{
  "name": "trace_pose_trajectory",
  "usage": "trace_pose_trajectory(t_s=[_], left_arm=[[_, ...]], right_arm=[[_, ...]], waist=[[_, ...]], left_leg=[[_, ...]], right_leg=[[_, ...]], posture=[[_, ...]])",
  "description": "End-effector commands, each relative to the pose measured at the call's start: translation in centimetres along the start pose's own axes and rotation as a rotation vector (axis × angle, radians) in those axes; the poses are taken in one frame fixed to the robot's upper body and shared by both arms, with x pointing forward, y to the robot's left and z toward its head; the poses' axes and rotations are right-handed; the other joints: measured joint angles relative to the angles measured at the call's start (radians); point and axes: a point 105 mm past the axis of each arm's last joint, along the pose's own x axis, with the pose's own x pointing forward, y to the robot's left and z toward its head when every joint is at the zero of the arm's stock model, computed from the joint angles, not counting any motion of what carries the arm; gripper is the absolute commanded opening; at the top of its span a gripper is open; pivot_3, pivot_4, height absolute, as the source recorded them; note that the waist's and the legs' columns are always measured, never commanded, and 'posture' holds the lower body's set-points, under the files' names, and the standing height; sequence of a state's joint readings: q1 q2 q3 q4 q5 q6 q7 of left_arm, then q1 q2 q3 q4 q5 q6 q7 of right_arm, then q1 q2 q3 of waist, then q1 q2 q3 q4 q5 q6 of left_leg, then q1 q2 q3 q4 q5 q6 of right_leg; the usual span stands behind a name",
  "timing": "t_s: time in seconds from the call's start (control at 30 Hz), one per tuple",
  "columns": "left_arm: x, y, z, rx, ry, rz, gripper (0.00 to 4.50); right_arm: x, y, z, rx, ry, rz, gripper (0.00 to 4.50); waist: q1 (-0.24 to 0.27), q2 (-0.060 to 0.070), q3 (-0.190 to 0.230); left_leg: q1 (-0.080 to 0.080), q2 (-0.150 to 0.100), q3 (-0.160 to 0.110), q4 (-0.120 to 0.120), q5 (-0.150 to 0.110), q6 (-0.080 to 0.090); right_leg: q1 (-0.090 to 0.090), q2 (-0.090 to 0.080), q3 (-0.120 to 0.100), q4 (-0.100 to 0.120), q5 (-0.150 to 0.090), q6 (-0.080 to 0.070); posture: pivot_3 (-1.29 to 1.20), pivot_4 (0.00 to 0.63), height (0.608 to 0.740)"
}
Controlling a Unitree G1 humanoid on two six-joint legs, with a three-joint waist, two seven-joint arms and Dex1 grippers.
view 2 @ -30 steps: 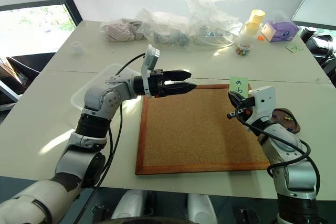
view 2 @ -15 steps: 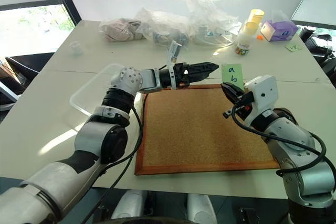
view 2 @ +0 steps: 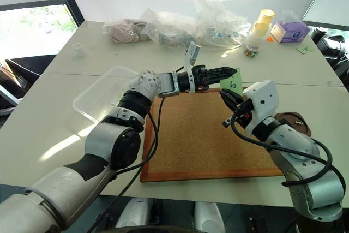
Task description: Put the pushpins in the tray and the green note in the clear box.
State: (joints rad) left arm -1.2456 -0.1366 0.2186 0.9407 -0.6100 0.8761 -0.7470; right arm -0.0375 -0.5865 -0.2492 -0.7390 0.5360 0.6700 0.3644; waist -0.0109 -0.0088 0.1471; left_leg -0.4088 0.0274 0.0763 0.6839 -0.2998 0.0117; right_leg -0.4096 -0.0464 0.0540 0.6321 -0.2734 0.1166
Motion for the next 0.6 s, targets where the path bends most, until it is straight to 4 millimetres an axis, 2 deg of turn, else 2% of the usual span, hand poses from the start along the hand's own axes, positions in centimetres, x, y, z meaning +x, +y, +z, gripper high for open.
trace_pose_trajectory(t_s=[0.03, 0.2, 0.43, 0.6], left_arm=[[0.3, -0.8, 0.7, 0.037, -0.008, -0.017, 0.10], [0.3, -0.4, 0.3, 0.052, 0.005, 0.005, 0.10], [-0.2, 1.5, -0.1, 0.149, 0.011, 0.096, 0.10], [-0.7, 2.4, 0.1, 0.102, -0.014, 0.139, 0.10]], right_arm=[[-0.2, 0.3, 1.1, -0.019, -0.048, 0.001, 0.00], [-0.1, 0.3, 1.1, -0.020, -0.050, 0.000, 0.00], [-0.1, 0.2, 1.5, -0.018, -0.082, -0.036, 0.00], [-0.2, 0.2, 2.0, 0.021, -0.127, -0.093, 0.00]], waist=[[0.000, 0.000, 0.000], [0.001, 0.000, 0.000], [0.001, 0.000, 0.000], [0.001, 0.000, 0.000]], left_leg=[[0.000, 0.000, 0.000, 0.000, 0.000, 0.000], [0.000, 0.000, 0.000, 0.000, 0.000, 0.000], [0.000, 0.000, 0.000, 0.000, 0.000, 0.000], [0.000, 0.000, 0.000, 0.000, 0.000, 0.000]], right_leg=[[0.000, 0.000, 0.000, 0.000, 0.000, 0.000], [0.000, 0.000, 0.000, 0.000, 0.000, 0.000], [0.000, 0.000, 0.000, 0.000, 0.000, 0.000], [0.000, 0.000, 0.000, 0.000, 0.000, 0.000]], posture=[[0.00, 0.150, 0.740], [0.00, 0.150, 0.740], [0.00, 0.150, 0.740], [0.00, 0.150, 0.740]])
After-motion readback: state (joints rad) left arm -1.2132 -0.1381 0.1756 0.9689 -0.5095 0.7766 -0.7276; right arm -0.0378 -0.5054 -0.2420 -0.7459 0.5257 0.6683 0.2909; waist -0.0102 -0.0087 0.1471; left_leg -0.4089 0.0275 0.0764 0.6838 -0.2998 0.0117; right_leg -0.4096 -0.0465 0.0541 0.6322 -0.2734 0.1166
